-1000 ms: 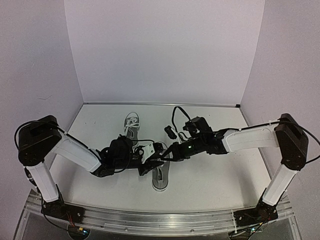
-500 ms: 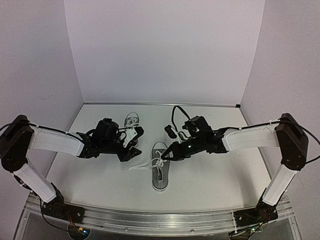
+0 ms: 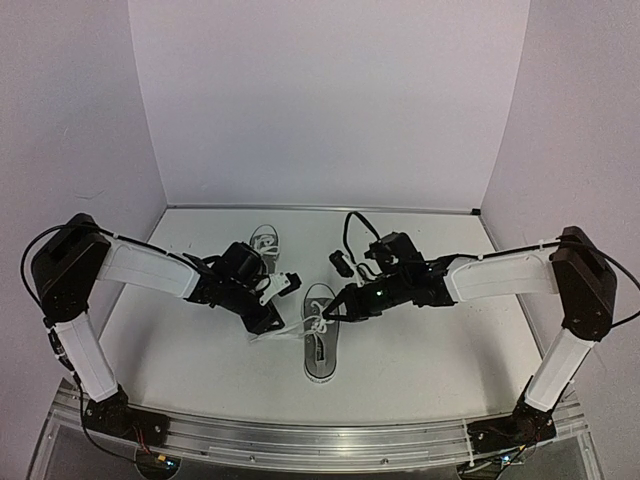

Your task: Tie the shoes

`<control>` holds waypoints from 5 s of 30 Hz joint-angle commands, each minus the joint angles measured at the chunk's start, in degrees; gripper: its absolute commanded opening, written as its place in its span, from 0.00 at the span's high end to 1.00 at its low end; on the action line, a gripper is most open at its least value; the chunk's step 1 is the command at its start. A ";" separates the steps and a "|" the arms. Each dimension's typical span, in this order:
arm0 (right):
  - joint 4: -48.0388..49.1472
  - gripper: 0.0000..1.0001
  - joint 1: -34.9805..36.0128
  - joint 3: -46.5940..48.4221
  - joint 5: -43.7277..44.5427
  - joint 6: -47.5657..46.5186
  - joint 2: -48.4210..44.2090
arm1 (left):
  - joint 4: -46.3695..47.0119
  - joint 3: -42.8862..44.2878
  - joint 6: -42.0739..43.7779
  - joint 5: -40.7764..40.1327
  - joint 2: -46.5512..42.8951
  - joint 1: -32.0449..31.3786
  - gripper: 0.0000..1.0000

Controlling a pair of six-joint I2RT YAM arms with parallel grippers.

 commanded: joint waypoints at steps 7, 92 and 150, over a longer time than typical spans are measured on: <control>0.57 1.00 0.32 1.88 0.94 -0.64 -0.55 | -0.62 5.40 0.35 5.01 5.32 -0.14 0.49; 0.15 1.00 -0.80 3.88 2.18 -1.14 -0.81 | -17.36 2.39 -15.99 -7.67 -9.54 -7.90 1.00; -0.84 1.00 -2.61 5.57 1.63 -3.40 -1.37 | 33.80 9.71 -15.83 3.21 5.59 -21.28 0.91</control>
